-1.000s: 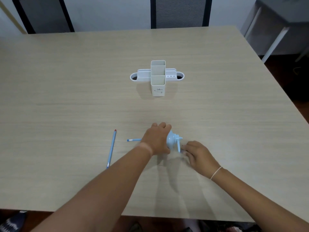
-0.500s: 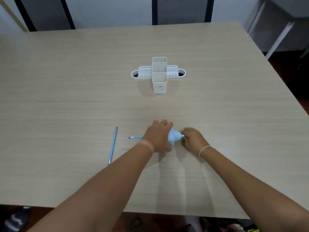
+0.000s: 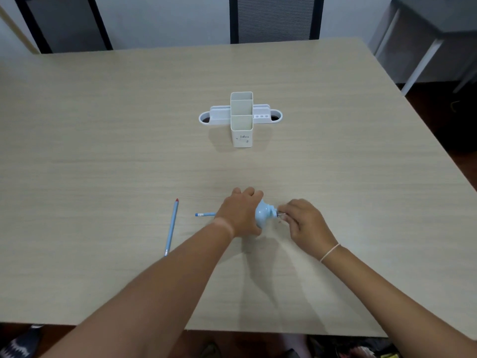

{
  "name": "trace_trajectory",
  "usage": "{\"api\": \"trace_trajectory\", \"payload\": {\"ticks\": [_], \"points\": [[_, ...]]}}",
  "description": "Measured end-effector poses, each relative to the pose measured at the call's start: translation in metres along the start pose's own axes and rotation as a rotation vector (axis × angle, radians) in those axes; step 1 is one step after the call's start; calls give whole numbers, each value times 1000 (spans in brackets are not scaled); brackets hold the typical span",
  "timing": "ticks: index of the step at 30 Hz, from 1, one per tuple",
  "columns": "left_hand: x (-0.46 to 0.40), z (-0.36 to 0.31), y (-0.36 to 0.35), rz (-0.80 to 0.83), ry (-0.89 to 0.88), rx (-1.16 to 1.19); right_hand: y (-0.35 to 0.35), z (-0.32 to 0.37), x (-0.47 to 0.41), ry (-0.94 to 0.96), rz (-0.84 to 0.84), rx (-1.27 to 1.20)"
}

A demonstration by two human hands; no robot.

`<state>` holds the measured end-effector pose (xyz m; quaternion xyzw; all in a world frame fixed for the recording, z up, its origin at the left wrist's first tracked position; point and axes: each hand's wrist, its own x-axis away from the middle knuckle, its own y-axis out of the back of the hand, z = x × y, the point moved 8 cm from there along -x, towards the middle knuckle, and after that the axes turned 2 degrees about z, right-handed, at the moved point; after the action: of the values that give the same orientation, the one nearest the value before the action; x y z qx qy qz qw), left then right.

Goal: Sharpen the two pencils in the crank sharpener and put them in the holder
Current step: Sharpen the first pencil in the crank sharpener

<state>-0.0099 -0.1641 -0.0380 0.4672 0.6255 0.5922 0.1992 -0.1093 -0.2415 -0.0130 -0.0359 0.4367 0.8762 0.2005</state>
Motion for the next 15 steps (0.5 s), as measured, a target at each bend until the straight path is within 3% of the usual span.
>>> {"api": "trace_trajectory", "payload": {"ticks": [5, 9, 15], "points": [[0, 0, 1, -5, 0, 7, 0, -13, -38, -67, -16, 9], [0, 0, 1, -15, -3, 2, -28, -38, -62, -169, 135, 68], [0, 1, 1, -28, 21, 21, -52, -44, -30, -195, 256, 127]]}}
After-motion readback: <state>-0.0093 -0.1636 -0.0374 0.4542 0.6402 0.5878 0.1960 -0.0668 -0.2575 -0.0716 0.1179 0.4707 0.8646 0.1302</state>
